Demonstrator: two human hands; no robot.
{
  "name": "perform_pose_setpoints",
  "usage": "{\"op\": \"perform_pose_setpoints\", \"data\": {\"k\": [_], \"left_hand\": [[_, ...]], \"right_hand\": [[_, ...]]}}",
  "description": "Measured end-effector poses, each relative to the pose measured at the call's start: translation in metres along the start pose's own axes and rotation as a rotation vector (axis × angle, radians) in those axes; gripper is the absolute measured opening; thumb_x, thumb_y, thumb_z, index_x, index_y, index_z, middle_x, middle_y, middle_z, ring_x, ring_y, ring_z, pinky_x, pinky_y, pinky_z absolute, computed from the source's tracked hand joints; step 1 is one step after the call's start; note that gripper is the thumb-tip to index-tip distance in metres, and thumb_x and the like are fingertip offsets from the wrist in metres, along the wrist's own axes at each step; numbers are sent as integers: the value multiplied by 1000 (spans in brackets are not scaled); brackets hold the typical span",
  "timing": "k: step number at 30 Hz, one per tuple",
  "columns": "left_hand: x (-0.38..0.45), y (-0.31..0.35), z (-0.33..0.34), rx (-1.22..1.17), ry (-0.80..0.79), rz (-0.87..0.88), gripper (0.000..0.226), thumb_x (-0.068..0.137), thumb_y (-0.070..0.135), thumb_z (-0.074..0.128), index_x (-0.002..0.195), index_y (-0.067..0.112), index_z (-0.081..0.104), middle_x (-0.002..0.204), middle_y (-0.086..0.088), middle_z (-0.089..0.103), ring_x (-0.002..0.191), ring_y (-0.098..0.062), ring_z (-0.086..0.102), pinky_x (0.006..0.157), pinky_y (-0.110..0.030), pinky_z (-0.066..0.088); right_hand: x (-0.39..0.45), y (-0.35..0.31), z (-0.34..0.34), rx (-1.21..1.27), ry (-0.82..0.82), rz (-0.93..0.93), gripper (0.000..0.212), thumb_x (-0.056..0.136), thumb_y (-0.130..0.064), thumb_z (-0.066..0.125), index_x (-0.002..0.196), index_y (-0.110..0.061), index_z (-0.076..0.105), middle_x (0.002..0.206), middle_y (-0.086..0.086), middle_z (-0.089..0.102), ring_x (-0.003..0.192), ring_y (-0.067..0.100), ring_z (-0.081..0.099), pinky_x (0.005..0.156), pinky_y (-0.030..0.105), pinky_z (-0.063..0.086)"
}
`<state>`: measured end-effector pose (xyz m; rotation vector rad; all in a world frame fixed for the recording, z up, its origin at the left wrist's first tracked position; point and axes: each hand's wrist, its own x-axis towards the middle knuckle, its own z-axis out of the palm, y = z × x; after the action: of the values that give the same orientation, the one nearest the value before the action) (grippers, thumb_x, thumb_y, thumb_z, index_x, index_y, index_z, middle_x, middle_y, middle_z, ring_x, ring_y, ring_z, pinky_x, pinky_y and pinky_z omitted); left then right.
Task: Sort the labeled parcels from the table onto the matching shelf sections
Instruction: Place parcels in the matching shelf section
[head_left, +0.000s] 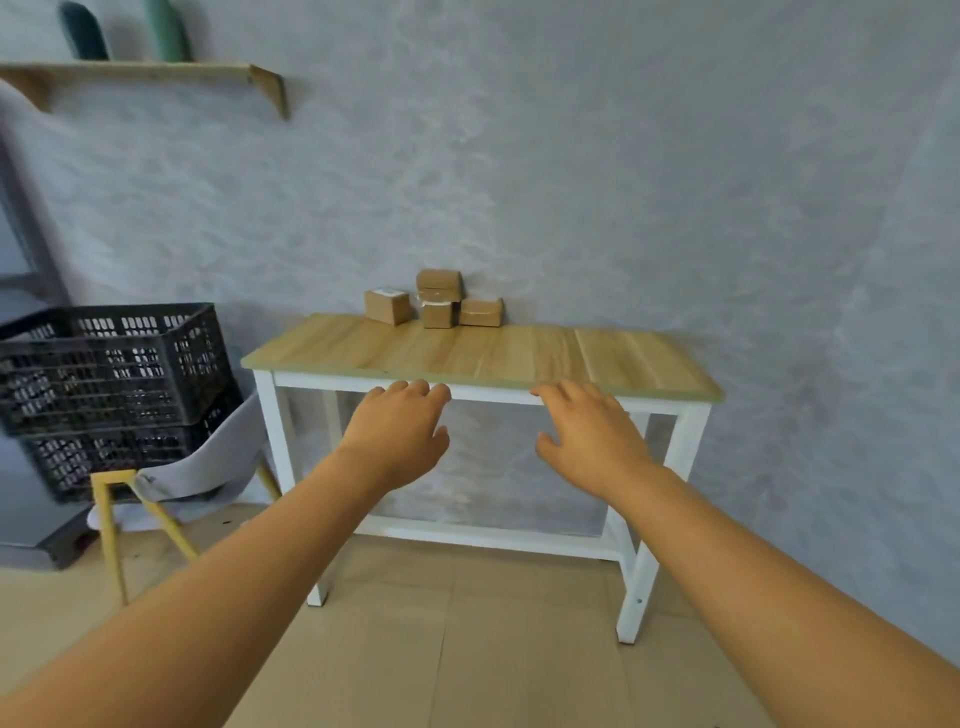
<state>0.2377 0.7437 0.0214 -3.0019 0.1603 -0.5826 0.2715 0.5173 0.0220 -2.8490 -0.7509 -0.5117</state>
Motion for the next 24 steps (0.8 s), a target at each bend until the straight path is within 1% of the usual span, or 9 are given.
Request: {"op": "perform_pose_setpoints", "data": {"k": [6,12,15,17,24], "left_hand": [[83,-48,53,-3,-7,-7,41,99,38,44,136,20,46,120,-1,61,109,-22,57,94,-35,45],[184,-99,115,-18,-63,-63,45,100,38,44,142,22,42,126,-1,58,115,-22,54,95,-35,44],[230,-128,139,-12,-100,-93,45,100,38,44,142,22,42,128,-1,58,116,-24,54,95,-36,42],[254,-150,154,-25,-101,-117,45,100,38,43,142,22,42,128,-2,58,116,-24,54,95,-36,41],[323,-246,217,-42,-164,-238,46,100,41,42,143,24,41,128,0,57,116,-23,54,95,-36,42]], "right_hand": [[106,17,57,-31,-33,-24,47,95,-24,50,141,-16,43,130,3,51,119,24,46,98,33,39],[229,58,121,5,-56,4,51,94,-29,53,142,-16,43,131,4,51,120,26,48,95,36,43],[291,71,150,37,-85,19,51,93,-28,53,142,-16,43,133,5,51,120,27,47,94,36,41],[330,71,169,55,-107,-2,52,94,-28,53,143,-16,42,134,6,50,122,27,46,95,36,40],[455,57,229,174,-184,-49,58,95,-32,57,148,-22,37,146,3,45,133,25,42,106,38,40]]}}
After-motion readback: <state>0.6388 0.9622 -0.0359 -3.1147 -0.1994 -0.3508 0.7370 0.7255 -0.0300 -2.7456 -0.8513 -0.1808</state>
